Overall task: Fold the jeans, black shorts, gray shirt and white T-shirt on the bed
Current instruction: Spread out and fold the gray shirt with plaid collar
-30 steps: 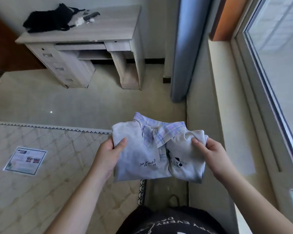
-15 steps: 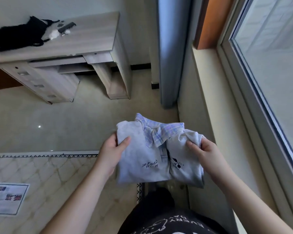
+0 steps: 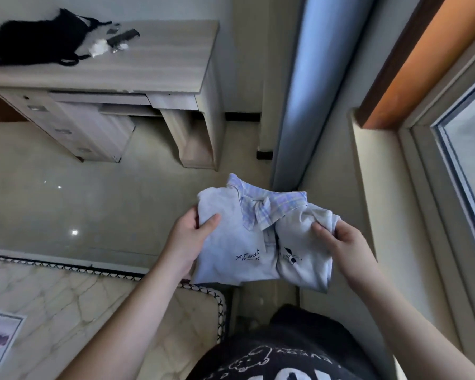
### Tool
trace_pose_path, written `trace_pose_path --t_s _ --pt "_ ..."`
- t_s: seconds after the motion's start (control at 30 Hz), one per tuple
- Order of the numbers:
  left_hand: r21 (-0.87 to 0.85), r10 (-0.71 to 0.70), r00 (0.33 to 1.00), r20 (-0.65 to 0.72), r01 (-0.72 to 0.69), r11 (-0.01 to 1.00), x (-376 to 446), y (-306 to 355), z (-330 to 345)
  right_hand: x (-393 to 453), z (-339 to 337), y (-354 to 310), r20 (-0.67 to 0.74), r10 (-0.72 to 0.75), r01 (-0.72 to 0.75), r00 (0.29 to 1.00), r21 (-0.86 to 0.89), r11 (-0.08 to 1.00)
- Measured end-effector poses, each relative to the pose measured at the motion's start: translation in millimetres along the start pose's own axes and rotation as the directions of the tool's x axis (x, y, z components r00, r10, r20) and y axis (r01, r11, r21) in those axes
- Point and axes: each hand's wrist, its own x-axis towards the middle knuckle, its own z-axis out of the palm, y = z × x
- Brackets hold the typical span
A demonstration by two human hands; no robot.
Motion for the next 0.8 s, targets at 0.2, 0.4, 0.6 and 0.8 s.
trace_pose_path --t_s 0.2,0.4,0.6,0.8 --pt "-0.007 0.010 0.994 -0.109 -0.010 1.000 42.4 12.5 -6.2 80.3 13.4 -31.3 0.086 -0.044 0.047 0.995 -0.032 0.998" --pt "-0.048 -0.032 0.958 -0.285 0.019 0.999 98.5 12.9 -3.2 192.6 37.5 -45.9 0.262 -0.072 0.104 0.962 -0.107 0.989" --pt "0.064 -0.042 0.893 -0.448 0.079 0.995 161.9 36.9 2.9 300.9 56.2 -83.2 0.368 -0.085 0.129 0.926 -0.096 0.987" --pt "0.077 0.022 0.865 -0.502 0.019 0.997 218.7 76.8 -8.3 386.3 81.4 -138.7 0.443 -0.102 0.157 0.891 -0.089 0.984"
